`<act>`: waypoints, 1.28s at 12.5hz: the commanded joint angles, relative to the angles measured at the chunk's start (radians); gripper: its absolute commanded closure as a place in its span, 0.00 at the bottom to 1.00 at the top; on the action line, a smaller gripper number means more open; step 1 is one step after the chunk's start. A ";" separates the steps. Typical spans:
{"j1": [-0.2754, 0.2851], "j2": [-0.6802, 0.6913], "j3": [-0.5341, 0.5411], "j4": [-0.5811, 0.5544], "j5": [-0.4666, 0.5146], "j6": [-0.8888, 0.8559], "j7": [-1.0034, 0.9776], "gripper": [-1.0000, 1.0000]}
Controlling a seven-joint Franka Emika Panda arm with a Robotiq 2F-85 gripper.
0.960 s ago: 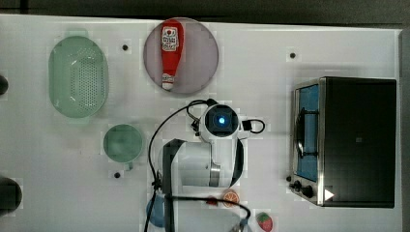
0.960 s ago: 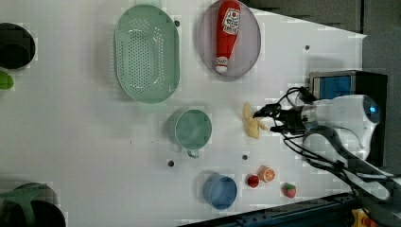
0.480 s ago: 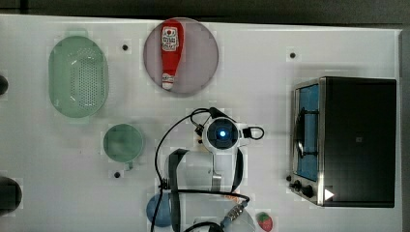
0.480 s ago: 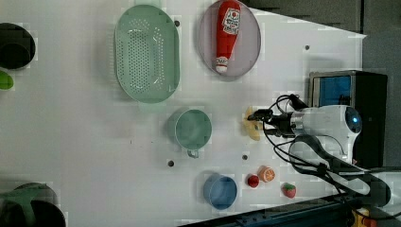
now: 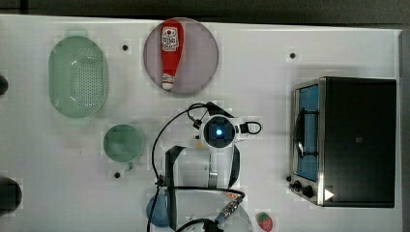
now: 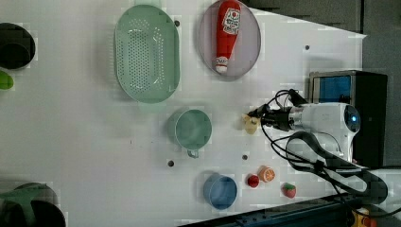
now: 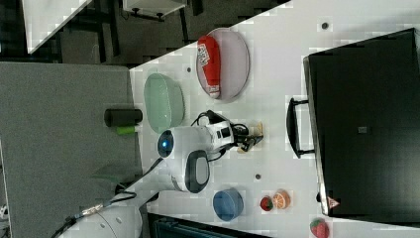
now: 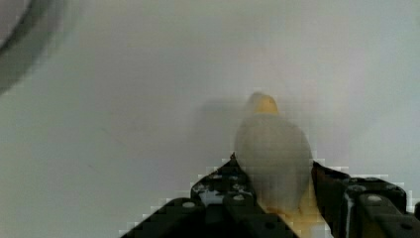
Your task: Pick Banana and place it in mug.
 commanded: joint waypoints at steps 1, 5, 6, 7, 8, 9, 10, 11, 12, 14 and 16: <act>-0.004 -0.081 -0.013 0.007 -0.009 -0.015 -0.036 0.63; -0.005 -0.305 -0.015 0.014 -0.009 -0.248 -0.036 0.63; -0.006 -0.368 -0.017 0.027 -0.009 -0.325 -0.035 0.63; -0.007 -0.425 -0.017 0.043 -0.009 -0.402 -0.036 0.63; -0.007 -0.476 -0.017 0.062 -0.009 -0.498 -0.036 0.63; -0.007 -0.520 -0.016 0.087 -0.009 -0.597 -0.034 0.63; -0.007 -0.557 -0.014 0.121 -0.009 -0.681 -0.030 0.63; -0.007 -0.587 -0.013 0.155 -0.009 -0.750 -0.025 0.63; -0.006 -0.613 -0.010 0.185 -0.009 -0.809 -0.022 0.63; 0.001 -0.650 0.014 0.219 -0.008 -0.900 -0.009 0.63; 0.008 -0.670 0.060 0.233 0.006 -0.938 0.066 0.63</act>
